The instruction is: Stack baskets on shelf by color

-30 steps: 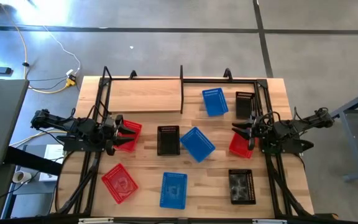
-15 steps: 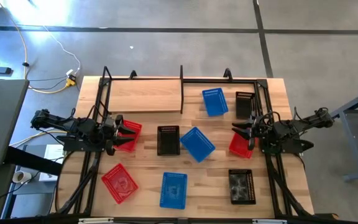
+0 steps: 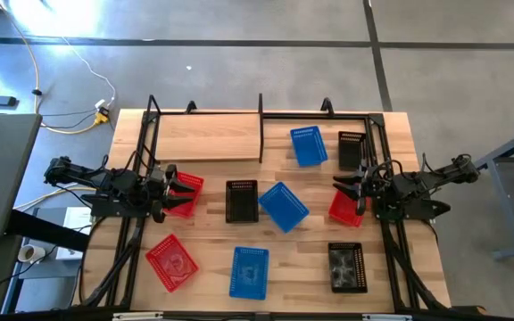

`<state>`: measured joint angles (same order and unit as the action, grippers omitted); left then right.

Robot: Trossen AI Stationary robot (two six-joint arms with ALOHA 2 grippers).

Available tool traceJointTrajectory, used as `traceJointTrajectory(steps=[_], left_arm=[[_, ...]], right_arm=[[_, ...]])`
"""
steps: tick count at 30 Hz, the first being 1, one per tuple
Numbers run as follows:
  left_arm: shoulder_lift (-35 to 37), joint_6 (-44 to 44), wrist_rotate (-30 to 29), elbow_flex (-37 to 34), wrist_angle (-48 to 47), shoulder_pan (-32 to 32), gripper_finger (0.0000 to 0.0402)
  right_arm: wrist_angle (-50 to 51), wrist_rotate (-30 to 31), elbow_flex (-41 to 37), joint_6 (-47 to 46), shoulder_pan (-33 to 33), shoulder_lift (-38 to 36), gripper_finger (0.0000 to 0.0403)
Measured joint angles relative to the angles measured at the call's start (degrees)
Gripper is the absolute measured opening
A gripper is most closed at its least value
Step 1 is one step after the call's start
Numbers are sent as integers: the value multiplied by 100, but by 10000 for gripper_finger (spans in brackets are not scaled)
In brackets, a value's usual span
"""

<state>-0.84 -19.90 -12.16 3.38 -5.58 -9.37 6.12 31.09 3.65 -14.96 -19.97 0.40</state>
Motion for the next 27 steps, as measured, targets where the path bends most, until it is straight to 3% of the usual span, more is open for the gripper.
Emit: traceJointTrajectory(steps=[11,18,27], left_arm=[[0,0,-6,0,0,0,145],[2,-94,-464,0,129,2,145],[2,-160,-520,0,199,0,145]], right_arm=[[1,0,0,2,-2,0,91],[-1,1,-1,1,-1,0,91],[1,0,-1,0,-2,0,91]])
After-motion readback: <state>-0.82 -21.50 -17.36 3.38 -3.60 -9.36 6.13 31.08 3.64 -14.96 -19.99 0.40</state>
